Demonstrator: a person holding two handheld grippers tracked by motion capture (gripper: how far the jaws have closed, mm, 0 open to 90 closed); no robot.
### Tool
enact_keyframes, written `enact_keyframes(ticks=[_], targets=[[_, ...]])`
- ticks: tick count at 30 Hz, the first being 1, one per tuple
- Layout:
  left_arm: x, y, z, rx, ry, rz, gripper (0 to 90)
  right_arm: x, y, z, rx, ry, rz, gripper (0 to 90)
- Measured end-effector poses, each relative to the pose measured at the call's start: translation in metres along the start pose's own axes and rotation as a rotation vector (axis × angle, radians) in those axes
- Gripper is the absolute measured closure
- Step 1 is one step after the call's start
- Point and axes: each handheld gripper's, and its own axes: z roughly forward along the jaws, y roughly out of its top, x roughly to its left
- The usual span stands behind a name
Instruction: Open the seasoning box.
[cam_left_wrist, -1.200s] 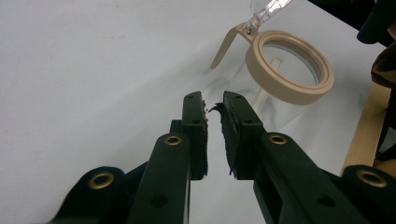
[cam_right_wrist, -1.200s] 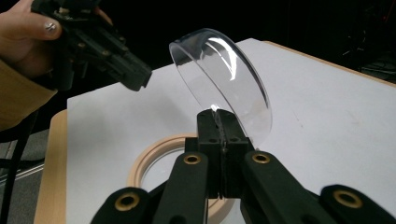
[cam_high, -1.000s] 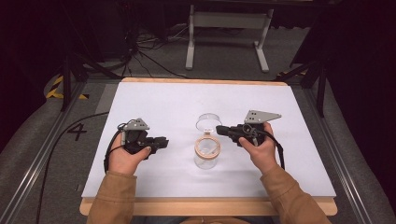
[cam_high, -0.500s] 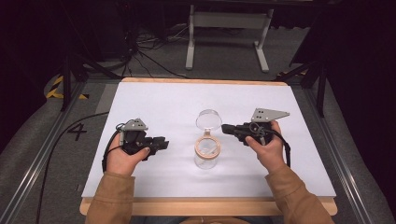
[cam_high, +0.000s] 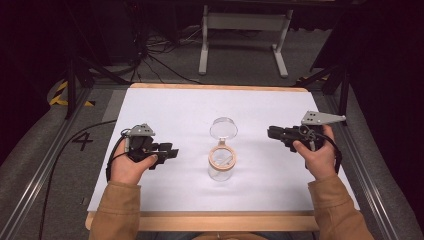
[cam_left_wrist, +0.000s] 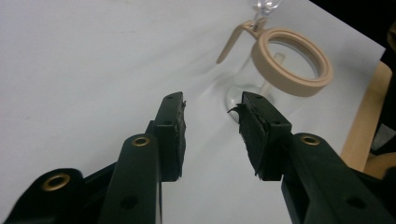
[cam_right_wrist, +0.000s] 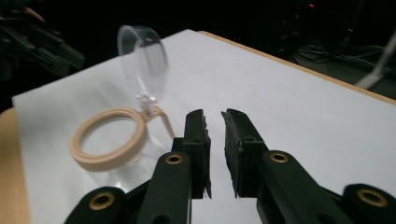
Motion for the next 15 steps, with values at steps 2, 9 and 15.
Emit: enact_keyframes(ticks=[2,9,15], targets=[[0.005,-0.001,0.001,0.011,0.024,-0.008,60.5,-0.007,-0.003,-0.006,0.008,-0.036,0.01,78.2],[0.028,-0.012,0.01,0.029,0.082,-0.062,60.1,-0.035,-0.02,-0.019,0.057,-0.142,0.068,72.2],[0.043,-0.02,0.014,0.023,0.137,-0.06,55.5,-0.057,-0.037,-0.022,0.1,-0.198,0.146,65.6]])
